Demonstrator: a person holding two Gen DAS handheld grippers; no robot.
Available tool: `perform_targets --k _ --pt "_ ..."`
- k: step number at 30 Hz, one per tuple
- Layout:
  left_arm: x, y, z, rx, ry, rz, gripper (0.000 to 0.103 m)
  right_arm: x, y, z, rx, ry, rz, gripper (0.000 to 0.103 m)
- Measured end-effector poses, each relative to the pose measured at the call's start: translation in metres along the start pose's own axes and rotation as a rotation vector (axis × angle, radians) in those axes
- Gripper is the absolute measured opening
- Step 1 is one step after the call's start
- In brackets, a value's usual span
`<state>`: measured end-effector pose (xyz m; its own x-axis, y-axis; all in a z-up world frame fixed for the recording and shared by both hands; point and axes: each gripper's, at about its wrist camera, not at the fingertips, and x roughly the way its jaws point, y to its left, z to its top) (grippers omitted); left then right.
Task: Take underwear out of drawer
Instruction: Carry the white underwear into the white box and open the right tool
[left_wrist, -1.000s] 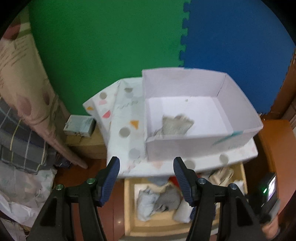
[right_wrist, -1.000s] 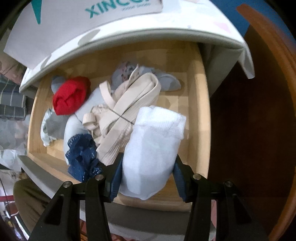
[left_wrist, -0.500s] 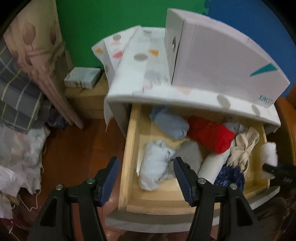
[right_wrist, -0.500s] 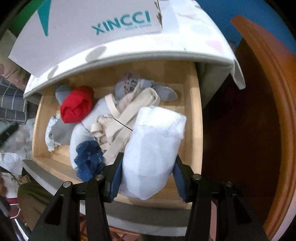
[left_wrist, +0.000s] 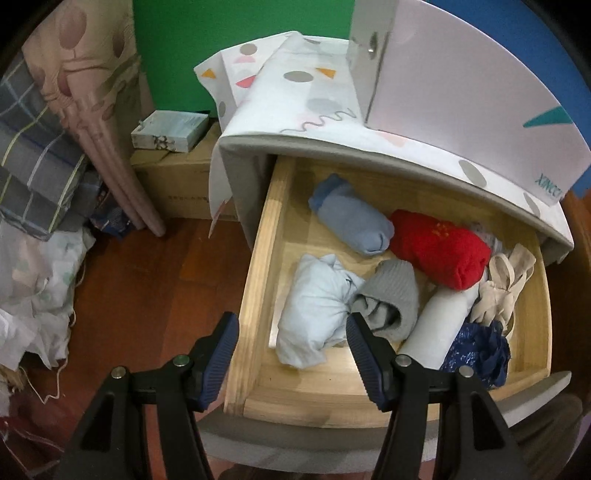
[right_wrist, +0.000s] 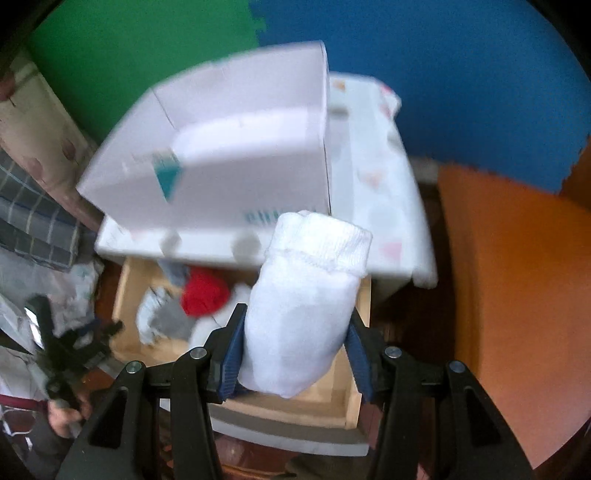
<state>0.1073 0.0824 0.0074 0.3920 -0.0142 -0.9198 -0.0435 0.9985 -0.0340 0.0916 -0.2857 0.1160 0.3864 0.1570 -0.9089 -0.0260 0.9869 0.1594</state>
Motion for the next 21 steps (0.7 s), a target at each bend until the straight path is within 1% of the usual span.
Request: perform_targets --k 4,7,9,11,15,18,21 --pt "-0.001 0.000 -0.001 0.000 -0.005 0.004 0.062 -0.030 0.013 0.038 -0.030 -0.060 -0.017 0.047" --pt "-0.006 0.001 -0.002 -0.008 -0.039 0.041 0.062 -0.039 0.024 0.067 -0.042 -0.092 -0.023 0.047" --pt "-0.010 0.005 -0.003 -0.022 -0.058 0.037 0.062 -0.040 0.031 0.084 -0.048 -0.106 -0.030 0.047" --pt "-0.010 0.009 -0.003 -0.043 -0.059 0.037 0.062 -0.036 0.037 0.099 -0.052 -0.106 -0.027 0.047" --pt "-0.011 0.017 -0.003 -0.084 -0.063 0.025 0.062 -0.016 0.047 0.122 -0.066 -0.088 -0.051 0.047" --pt "-0.013 0.020 -0.003 -0.097 -0.075 0.013 0.062 0.004 0.054 0.135 -0.075 -0.059 -0.068 0.047" --pt "-0.011 0.021 -0.003 -0.098 -0.067 0.007 0.062 0.030 0.061 0.142 -0.091 -0.014 -0.097 0.047"
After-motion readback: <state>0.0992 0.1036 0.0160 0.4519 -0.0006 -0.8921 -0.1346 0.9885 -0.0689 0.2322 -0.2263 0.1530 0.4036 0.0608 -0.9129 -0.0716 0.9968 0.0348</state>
